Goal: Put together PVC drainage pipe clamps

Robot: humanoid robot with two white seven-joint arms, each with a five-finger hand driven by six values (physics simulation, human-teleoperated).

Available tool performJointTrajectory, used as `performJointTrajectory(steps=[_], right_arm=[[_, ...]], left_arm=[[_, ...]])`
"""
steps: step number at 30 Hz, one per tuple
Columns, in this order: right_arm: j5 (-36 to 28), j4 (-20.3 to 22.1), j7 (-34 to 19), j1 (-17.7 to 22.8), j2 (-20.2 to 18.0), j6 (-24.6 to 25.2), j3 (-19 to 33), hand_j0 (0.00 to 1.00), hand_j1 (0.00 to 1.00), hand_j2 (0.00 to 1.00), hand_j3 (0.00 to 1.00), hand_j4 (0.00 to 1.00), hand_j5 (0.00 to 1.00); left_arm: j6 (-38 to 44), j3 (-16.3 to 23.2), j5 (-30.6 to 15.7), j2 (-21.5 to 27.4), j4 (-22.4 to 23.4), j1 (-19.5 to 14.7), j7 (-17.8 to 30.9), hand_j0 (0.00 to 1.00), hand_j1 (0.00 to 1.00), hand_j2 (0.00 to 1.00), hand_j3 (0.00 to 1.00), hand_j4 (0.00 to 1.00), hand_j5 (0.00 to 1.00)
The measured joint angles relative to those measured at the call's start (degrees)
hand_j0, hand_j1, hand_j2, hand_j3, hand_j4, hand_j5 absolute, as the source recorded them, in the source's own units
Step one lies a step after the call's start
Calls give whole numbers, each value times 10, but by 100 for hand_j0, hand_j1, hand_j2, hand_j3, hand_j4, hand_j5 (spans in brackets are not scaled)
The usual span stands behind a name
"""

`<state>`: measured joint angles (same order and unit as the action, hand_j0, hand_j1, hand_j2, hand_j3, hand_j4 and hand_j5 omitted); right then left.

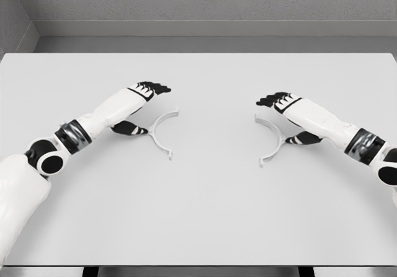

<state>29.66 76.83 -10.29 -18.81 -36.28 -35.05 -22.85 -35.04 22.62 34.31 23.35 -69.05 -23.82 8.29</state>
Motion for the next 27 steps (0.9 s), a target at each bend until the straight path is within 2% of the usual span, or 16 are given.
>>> performJointTrajectory(steps=[27], right_arm=[[0, 0, 0, -17, 19, 0, -28, 100, 100, 100, 100, 100, 100]], left_arm=[[0, 9, 2, -31, -5, 1, 0, 100, 100, 100, 100, 100, 100]])
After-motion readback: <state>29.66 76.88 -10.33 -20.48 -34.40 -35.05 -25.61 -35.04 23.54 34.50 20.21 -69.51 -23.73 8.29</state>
